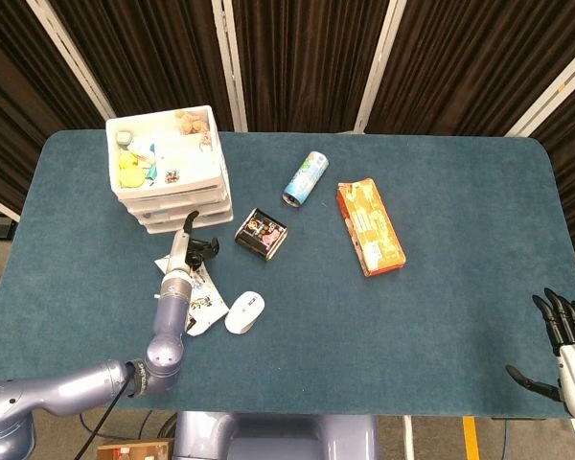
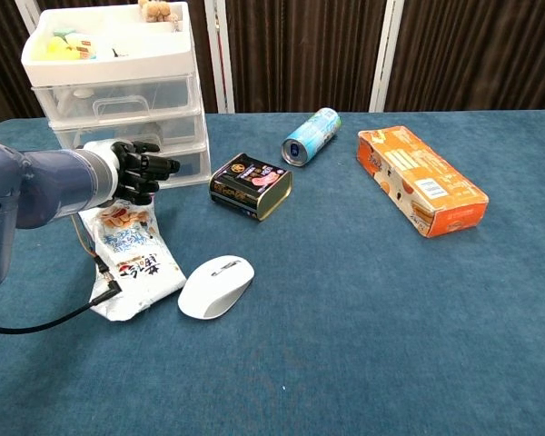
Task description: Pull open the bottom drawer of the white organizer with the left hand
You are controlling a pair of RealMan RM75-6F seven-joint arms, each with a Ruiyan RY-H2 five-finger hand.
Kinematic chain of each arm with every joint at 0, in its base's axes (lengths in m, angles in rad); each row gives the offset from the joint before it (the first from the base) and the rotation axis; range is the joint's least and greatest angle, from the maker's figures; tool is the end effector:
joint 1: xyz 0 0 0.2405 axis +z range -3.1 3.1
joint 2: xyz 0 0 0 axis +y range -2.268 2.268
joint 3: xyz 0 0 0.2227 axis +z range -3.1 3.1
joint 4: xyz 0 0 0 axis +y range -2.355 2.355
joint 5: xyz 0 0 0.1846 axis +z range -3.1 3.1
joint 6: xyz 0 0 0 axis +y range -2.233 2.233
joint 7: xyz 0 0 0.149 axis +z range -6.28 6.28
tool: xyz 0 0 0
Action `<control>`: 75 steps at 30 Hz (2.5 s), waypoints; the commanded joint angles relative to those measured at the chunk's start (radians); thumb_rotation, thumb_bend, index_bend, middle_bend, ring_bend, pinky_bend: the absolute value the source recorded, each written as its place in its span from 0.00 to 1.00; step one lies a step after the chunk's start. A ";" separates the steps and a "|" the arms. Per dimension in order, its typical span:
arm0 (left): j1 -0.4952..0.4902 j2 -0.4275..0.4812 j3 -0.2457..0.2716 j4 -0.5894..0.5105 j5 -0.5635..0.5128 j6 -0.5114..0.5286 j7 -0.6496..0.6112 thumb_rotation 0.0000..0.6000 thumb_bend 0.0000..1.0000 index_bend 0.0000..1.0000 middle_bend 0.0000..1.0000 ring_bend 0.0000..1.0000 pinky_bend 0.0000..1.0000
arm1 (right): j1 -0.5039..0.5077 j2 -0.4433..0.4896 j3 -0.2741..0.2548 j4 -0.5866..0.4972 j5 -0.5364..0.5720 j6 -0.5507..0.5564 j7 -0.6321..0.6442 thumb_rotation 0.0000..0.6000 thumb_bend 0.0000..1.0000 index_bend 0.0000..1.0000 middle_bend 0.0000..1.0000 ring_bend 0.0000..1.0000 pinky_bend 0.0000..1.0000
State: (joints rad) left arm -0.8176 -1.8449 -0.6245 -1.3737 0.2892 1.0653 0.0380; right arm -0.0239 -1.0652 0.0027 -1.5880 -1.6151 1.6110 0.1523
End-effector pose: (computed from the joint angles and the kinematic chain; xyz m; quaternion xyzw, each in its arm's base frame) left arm -0.1113 0.3572 -0.0232 -0.2513 -0.7823 -0.4566 0.3410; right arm -0.2761 -0.1427 0.1879 0.5787 -0.3957 0.4231 0.5740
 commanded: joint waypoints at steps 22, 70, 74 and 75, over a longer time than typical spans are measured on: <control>0.013 0.016 0.025 -0.032 0.005 -0.034 0.043 1.00 0.55 0.18 0.99 0.94 0.93 | 0.001 -0.003 0.001 -0.002 -0.005 -0.005 -0.010 1.00 0.09 0.00 0.00 0.00 0.00; 0.083 0.278 0.237 -0.371 0.198 0.182 0.455 1.00 0.55 0.28 1.00 0.94 0.94 | 0.002 -0.010 0.002 -0.009 -0.005 -0.014 -0.032 1.00 0.09 0.00 0.00 0.00 0.00; 0.065 0.267 0.228 -0.353 0.144 0.187 0.484 1.00 0.55 0.27 1.00 0.94 0.94 | 0.002 -0.009 0.002 -0.010 -0.003 -0.015 -0.030 1.00 0.09 0.00 0.00 0.00 0.00; 0.063 0.265 0.228 -0.351 0.137 0.188 0.487 1.00 0.55 0.27 1.00 0.94 0.94 | 0.002 -0.009 0.002 -0.010 -0.003 -0.015 -0.030 1.00 0.09 0.00 0.00 0.00 0.00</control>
State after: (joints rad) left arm -0.7488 -1.5762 -0.3931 -1.7298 0.4335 1.2502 0.5188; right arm -0.0217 -1.0739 0.0051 -1.5981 -1.6180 1.5961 0.1224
